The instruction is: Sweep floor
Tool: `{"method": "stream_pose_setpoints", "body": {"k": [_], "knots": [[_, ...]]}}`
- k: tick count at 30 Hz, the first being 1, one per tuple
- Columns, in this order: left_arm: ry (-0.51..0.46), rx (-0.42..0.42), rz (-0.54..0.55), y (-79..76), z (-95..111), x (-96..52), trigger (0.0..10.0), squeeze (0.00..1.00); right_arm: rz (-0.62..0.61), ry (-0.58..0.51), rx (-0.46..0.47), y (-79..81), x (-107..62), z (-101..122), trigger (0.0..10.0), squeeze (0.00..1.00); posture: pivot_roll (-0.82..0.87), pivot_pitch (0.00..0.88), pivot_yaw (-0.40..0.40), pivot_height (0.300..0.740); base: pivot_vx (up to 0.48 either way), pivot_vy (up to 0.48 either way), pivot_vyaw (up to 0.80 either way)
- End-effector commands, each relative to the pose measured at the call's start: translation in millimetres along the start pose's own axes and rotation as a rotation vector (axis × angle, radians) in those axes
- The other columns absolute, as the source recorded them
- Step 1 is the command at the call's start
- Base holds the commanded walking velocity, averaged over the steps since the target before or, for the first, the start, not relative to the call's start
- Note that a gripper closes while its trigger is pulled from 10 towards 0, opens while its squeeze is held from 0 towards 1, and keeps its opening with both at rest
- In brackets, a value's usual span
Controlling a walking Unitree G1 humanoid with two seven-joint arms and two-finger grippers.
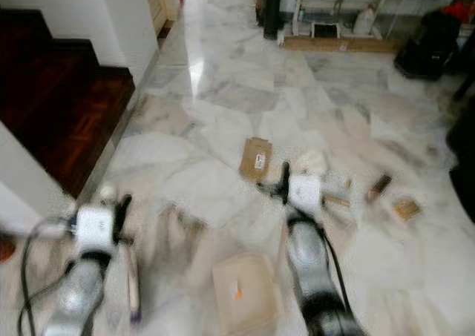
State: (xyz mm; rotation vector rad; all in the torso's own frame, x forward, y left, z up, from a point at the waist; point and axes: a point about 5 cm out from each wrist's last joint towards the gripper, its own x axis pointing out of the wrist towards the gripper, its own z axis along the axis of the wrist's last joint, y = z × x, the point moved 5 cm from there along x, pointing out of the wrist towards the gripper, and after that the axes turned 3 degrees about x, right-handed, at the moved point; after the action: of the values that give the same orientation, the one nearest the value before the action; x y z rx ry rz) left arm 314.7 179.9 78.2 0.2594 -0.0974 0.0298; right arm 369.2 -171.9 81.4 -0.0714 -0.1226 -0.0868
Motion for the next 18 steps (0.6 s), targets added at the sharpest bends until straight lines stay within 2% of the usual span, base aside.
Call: {"method": "stream_pose_setpoints", "body": {"k": [1, 9, 18], "knots": [[-0.023, 0.013, 0.012, 6.0, 4.5, 2.1, 10.0, 0.0, 0.018, -0.045, 0.01, 7.6, 4.4, 11.4, 10.0, 0.0, 0.13, 0.036, -0.005, 0.74, 0.277, 0.0, 0.0], [-0.034, 0.001, 0.008, 3.8, 8.0, 8.6, 10.0, 0.0, 0.0, -0.041, 0.0, 1.1, 0.9, 8.5, 10.0, 0.0, 0.12, 0.014, 0.002, 0.74, 0.269, 0.0, 0.0], [-0.03, -0.026, 0.011, 1.1, 7.4, 12.4, 10.0, 0.0, 0.016, -0.059, -0.019, 3.5, 4.4, 13.6, 10.0, 0.0, 0.11, 0.0, 0.002, 0.74, 0.265, 0.0, 0.0]]}}
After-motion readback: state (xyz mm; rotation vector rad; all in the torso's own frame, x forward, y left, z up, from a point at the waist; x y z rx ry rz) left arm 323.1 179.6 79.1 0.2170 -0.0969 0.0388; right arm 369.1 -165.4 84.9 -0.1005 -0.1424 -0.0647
